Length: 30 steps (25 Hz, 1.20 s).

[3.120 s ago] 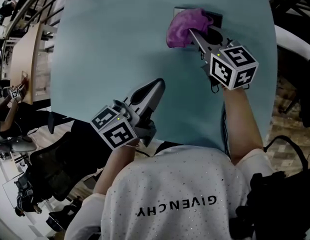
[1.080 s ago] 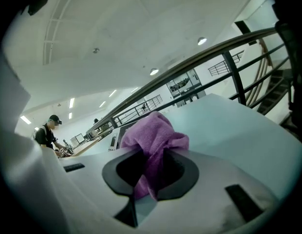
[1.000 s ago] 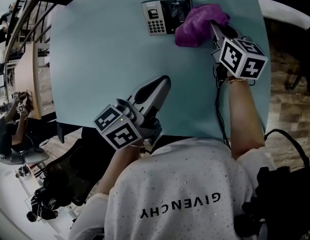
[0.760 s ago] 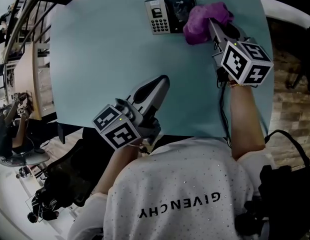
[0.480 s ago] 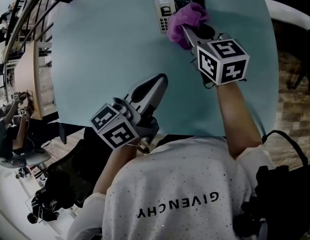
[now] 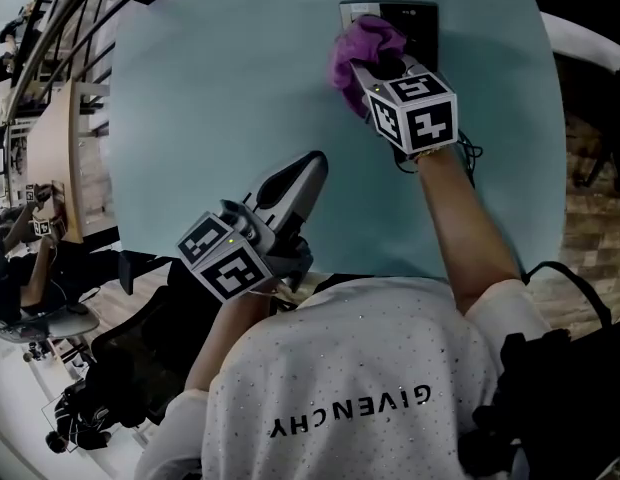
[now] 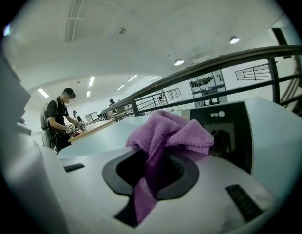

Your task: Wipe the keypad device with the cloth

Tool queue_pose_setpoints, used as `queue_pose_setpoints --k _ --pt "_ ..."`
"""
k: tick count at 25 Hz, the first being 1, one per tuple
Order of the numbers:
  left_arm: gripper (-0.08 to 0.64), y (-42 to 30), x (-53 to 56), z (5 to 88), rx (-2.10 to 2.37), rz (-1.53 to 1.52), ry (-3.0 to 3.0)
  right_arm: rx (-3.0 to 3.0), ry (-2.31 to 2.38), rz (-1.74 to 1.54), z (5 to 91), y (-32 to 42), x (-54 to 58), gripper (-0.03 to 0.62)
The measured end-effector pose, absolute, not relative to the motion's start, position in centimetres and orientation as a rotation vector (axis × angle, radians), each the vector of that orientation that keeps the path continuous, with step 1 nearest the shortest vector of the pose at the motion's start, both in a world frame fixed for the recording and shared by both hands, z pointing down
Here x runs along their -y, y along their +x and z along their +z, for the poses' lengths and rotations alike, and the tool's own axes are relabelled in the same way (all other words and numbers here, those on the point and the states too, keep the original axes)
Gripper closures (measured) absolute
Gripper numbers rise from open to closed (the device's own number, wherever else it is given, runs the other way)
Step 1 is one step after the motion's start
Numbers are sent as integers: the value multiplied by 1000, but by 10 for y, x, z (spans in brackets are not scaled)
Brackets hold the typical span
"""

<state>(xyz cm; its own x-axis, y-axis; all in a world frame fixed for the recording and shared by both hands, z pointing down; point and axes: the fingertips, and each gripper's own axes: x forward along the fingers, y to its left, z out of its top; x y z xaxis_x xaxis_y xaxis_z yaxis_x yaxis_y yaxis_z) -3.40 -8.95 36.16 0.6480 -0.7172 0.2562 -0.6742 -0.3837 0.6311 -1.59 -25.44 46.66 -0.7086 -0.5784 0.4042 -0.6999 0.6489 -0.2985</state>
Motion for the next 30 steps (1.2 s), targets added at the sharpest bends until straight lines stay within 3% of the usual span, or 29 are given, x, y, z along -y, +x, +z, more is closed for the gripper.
queue_pose_setpoints --k 30 --pt "560 -55 97 386 914 -268 2163 2229 1450 510 474 86 251 532"
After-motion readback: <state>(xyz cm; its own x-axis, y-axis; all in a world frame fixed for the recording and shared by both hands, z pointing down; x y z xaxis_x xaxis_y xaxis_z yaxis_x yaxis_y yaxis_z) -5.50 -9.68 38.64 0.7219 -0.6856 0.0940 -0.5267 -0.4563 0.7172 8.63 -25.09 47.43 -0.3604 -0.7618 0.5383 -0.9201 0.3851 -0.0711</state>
